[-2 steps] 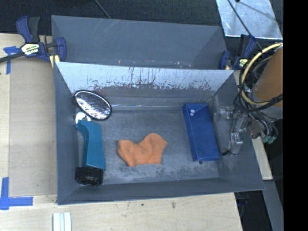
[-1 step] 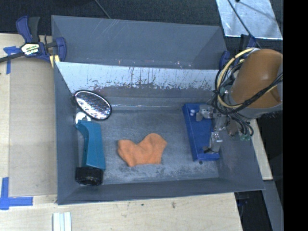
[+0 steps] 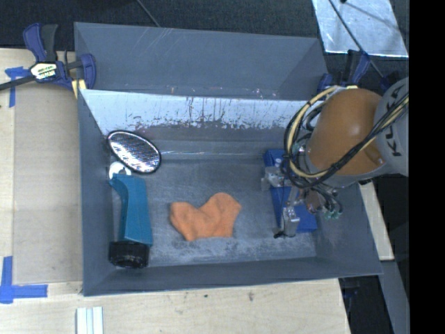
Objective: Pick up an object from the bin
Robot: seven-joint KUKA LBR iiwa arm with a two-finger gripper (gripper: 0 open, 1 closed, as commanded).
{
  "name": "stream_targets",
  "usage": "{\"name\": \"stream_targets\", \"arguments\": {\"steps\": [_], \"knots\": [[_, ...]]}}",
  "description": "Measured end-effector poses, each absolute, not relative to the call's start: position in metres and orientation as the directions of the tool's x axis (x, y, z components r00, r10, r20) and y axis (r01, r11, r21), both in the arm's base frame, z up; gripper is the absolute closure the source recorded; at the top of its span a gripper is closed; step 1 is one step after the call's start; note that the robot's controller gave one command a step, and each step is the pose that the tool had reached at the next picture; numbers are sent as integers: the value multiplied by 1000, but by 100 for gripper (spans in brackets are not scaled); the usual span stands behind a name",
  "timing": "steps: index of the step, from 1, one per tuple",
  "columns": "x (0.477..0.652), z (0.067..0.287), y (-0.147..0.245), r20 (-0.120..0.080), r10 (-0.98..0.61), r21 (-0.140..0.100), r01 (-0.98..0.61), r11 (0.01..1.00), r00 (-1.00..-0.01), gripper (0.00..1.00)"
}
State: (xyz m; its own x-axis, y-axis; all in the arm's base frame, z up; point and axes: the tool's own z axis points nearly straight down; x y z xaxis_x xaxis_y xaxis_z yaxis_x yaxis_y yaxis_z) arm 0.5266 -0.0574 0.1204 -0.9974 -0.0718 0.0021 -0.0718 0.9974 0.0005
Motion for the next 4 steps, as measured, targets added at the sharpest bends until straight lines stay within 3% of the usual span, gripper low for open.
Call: {"name": "stream_targets", "arguments": {"steps": [1, 2, 3, 4], "knots": [[554, 88, -42, -9, 13, 0, 13, 1000, -1000, 0], [546, 73, 5, -1, -21, 0, -21, 1000, -1000, 0], [584, 71, 29, -7, -6, 0, -6, 1000, -1000, 100], [583, 70, 28, -4, -6, 0, -6, 1000, -1000, 0]]}}
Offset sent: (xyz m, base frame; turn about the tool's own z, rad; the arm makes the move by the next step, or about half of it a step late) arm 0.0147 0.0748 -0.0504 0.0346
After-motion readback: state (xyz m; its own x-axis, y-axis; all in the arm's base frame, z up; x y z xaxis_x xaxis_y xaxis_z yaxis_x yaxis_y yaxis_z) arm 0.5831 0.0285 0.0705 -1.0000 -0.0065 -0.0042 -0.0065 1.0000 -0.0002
